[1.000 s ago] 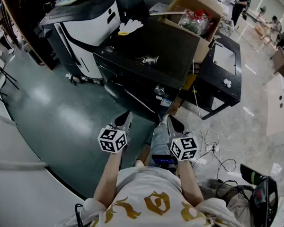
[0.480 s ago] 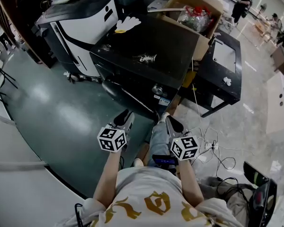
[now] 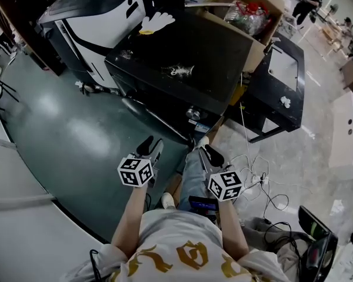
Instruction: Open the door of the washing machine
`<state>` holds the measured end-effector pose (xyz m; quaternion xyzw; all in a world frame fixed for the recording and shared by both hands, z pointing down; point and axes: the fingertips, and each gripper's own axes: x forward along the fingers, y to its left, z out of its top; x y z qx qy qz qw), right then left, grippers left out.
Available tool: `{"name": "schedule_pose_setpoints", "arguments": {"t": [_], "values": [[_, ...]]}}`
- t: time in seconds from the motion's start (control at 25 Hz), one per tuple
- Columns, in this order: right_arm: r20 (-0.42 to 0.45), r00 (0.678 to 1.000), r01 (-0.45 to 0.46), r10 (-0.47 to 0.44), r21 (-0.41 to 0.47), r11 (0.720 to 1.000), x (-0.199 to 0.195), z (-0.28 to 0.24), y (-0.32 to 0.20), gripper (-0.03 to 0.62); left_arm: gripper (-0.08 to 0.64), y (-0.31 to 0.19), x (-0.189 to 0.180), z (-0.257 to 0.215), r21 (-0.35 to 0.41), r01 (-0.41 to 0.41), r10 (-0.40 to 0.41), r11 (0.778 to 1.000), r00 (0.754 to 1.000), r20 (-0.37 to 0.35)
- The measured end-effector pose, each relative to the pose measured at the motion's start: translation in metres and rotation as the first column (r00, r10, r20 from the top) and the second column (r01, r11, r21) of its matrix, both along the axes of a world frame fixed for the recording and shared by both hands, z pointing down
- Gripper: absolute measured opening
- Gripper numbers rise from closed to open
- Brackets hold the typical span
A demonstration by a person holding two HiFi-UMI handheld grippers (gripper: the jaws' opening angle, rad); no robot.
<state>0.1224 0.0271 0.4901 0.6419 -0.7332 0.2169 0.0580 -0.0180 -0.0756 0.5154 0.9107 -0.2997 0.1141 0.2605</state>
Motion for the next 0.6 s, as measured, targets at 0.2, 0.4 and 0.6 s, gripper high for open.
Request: {"name": "schedule_pose_setpoints", "arguments": {"t": [0.2,0.4,0.6], "values": [[0.006,1.000,0.011,-0.011,-0.037,0.999,0.011,0.014,-0.010,0.089,0.149,-0.017,0.017,0.025,-0.044,-0.008,0.009,0.999,0.999,0.041],[0.027,1.000,0.006,-0.004,-0.068,0.998,0.023,0.024,-0.016,0.080,0.149,-0.033,0.038,0.052,-0.083,-0.021,0.027,0.996,0.997,0.077],[0.046,0.999,0.017,-0.013,-0.086,0.996,0.028,0.033,-0.027,0.078,0.149,-0.059,0.053,0.077,-0.123,0.006,0.007,0.992,0.994,0.110]]}}
